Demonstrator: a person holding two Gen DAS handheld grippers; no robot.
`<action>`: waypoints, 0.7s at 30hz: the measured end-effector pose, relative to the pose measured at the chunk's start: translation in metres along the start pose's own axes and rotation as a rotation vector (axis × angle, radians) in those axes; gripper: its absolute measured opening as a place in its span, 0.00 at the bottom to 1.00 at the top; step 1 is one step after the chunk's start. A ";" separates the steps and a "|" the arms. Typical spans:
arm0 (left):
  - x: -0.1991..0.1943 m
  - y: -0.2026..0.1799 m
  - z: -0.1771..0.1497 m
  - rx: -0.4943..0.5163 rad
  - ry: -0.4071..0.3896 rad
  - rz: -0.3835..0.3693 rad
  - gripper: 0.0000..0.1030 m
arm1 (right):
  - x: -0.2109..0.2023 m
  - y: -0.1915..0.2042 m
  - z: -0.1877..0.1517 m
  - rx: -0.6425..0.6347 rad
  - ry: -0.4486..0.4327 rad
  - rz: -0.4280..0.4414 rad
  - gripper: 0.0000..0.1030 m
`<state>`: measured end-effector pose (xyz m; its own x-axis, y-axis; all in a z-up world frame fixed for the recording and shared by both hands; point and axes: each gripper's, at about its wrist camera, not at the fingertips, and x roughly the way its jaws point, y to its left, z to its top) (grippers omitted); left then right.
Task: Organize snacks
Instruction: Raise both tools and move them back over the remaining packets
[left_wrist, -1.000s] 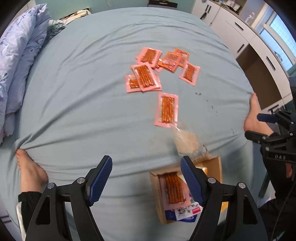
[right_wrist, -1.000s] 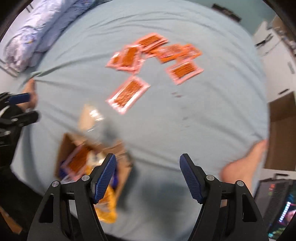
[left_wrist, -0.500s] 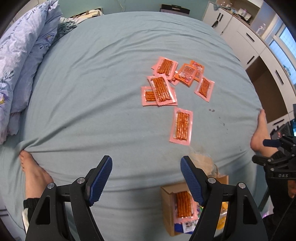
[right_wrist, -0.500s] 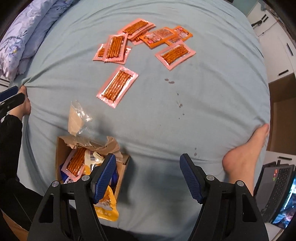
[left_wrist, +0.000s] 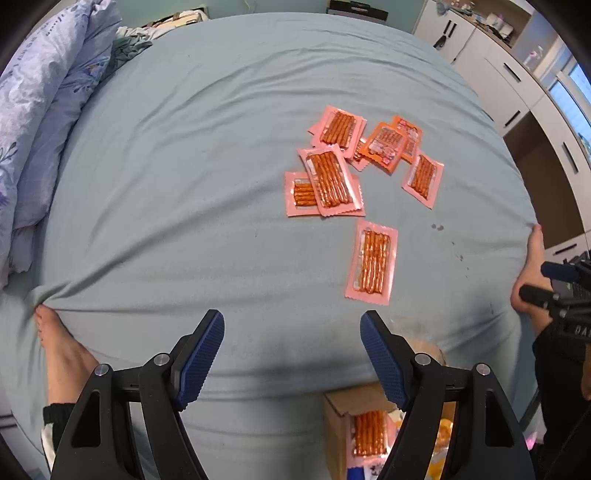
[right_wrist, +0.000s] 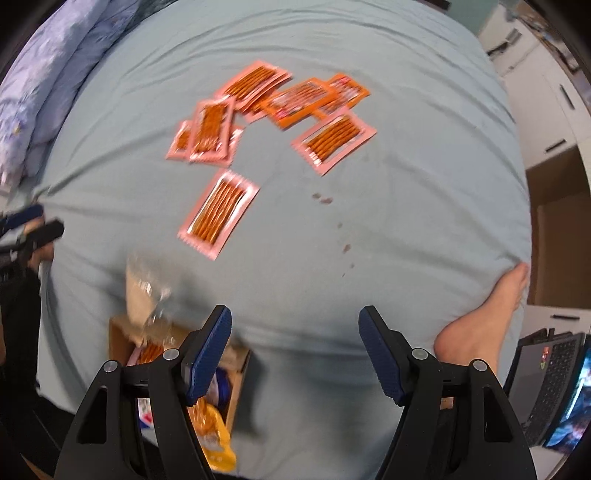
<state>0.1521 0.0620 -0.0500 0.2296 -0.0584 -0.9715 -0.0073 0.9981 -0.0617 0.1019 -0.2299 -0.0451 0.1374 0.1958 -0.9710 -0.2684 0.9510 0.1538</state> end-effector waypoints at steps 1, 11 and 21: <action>0.002 0.002 0.002 -0.004 0.005 0.000 0.75 | -0.001 -0.003 0.002 0.025 -0.014 0.002 0.69; 0.028 0.000 0.022 0.066 -0.023 0.034 0.75 | 0.009 -0.004 0.000 0.027 -0.097 -0.114 0.69; 0.086 -0.011 0.057 0.128 0.104 0.022 0.75 | 0.046 -0.012 0.006 0.112 0.069 0.057 0.69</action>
<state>0.2270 0.0468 -0.1203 0.1289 -0.0316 -0.9912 0.1145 0.9933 -0.0168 0.1168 -0.2312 -0.0904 0.0578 0.2373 -0.9697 -0.1657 0.9602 0.2251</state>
